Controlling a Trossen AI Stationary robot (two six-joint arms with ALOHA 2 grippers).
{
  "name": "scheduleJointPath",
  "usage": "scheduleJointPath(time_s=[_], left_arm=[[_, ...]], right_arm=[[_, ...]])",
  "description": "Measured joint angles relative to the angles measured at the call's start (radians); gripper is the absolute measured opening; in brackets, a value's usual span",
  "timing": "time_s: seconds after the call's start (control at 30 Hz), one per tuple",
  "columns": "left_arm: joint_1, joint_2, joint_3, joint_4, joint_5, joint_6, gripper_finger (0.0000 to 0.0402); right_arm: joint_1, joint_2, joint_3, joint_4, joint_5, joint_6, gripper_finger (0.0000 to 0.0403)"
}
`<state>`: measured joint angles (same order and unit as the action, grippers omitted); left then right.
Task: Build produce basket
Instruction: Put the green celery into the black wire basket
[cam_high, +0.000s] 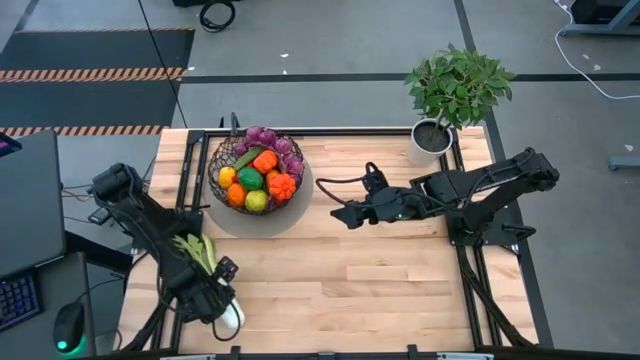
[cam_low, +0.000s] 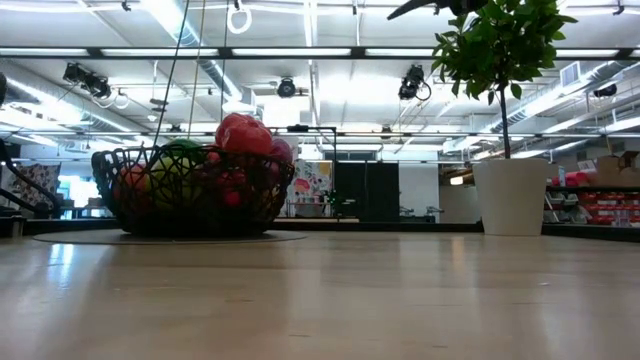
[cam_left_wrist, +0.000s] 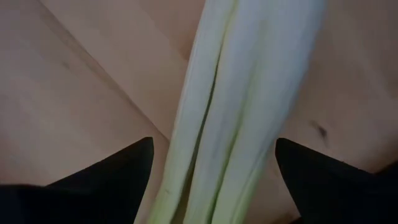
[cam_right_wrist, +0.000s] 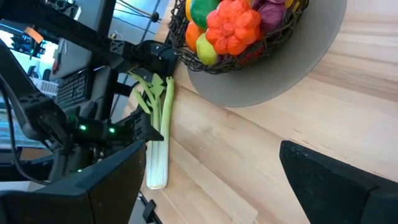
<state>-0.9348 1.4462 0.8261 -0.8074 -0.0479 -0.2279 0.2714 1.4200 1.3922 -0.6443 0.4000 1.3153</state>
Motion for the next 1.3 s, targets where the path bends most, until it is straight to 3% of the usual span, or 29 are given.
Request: scheduleJointPath(time_s=[0.37, 0.63, 0.77, 1.1, 1.2, 1.3], left_arm=[[-0.002, 0.124, -0.014, 0.043, 0.000, 0.057, 0.0343], [0.021, 0.129, -0.052, 0.069, 0.016, 0.089, 0.0329], [0.033, 0.129, -0.039, 0.076, 0.017, 0.133, 0.0281], [0.086, 0.132, -0.027, 0.105, -0.005, 0.136, 0.0099], [0.114, 0.132, 0.008, 0.032, -0.018, 0.139, 0.0081], [0.154, 0.132, 0.085, -0.053, -0.010, 0.164, 0.0089]], right_arm=[[0.013, 0.000, 0.000, -0.001, -0.006, -0.006, 0.0372], [0.021, 0.000, 0.000, -0.001, -0.005, -0.015, 0.0372], [0.019, 0.000, 0.000, -0.004, -0.003, -0.021, 0.0372], [0.002, 0.000, 0.000, -0.001, -0.001, -0.058, 0.0372], [-0.009, 0.000, 0.000, 0.000, -0.008, -0.063, 0.0372], [-0.024, 0.000, 0.000, 0.005, -0.030, -0.080, 0.0372]])
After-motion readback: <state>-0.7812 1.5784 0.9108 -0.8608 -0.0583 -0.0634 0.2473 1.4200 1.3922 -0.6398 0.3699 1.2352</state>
